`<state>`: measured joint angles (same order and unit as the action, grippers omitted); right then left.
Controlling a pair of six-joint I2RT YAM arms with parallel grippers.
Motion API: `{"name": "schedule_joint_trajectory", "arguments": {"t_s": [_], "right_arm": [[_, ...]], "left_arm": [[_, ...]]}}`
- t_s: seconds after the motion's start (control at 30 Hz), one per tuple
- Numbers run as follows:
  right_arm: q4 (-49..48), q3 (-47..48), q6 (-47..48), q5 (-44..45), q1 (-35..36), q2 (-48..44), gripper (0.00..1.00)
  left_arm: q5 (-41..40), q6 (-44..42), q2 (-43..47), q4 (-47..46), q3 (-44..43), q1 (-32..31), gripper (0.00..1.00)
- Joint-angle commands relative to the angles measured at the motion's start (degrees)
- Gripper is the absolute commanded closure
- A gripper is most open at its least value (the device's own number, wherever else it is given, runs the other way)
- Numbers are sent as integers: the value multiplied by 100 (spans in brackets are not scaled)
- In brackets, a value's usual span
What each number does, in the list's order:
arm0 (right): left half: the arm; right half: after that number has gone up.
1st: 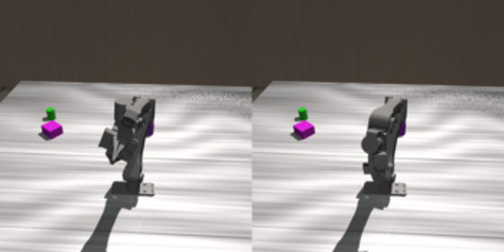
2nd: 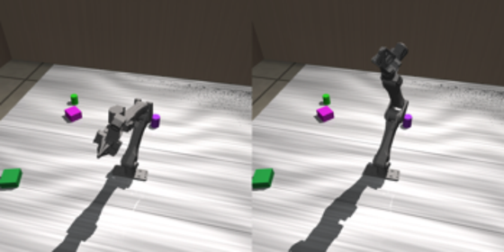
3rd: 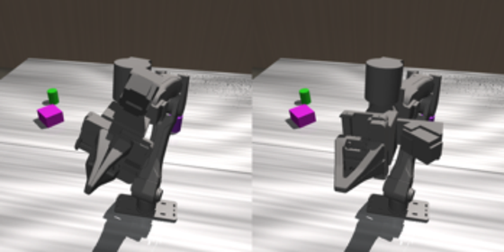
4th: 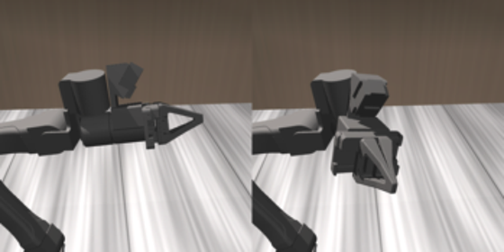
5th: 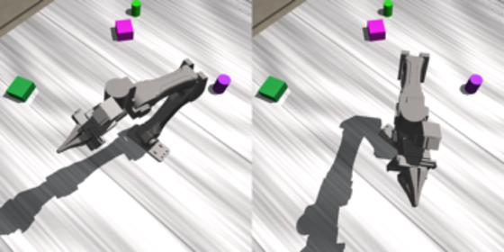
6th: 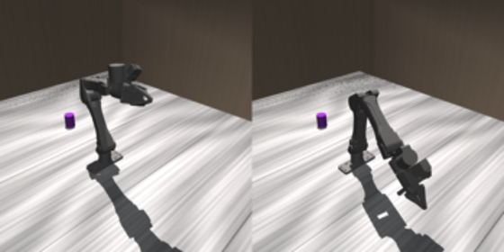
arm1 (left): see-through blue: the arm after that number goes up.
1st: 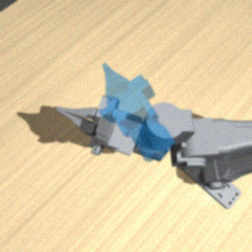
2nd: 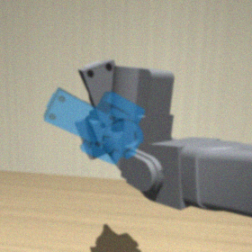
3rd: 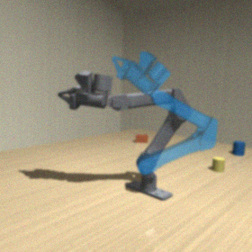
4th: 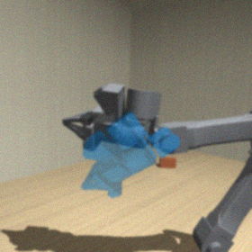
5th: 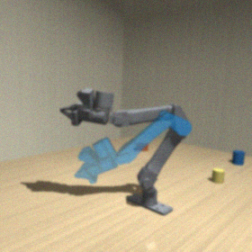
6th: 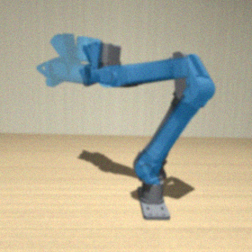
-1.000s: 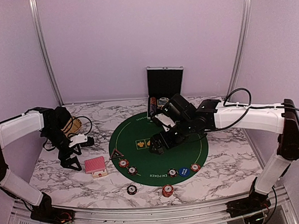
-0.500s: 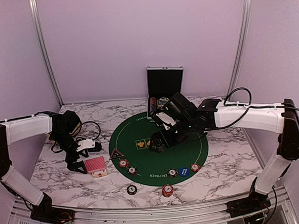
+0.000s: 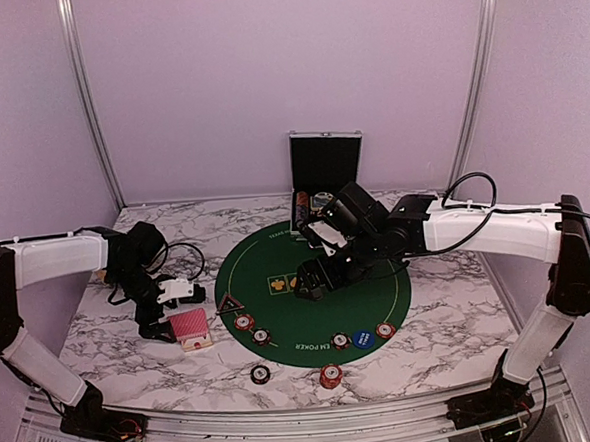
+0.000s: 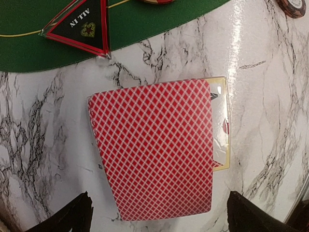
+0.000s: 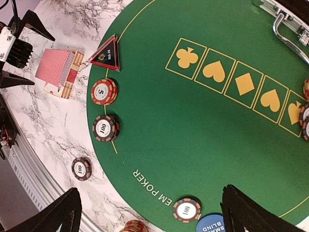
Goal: Distribute texas hold em gaming equipment
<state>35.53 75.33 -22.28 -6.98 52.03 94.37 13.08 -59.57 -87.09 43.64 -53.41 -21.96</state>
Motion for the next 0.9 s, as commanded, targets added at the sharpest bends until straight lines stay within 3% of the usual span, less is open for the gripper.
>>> {"name": "schedule_joint_trajectory", "arguments": {"t_s": [0.0,0.87], "right_arm": [[-126,184,-4,-41,-61,-213,1],[-202,-22,-65,-75,-61,-325,3]], "left_arm": [[-156,36,-45,-145,136,-61,1],[-191,-15,-286,-450,344,-116,1]]}}
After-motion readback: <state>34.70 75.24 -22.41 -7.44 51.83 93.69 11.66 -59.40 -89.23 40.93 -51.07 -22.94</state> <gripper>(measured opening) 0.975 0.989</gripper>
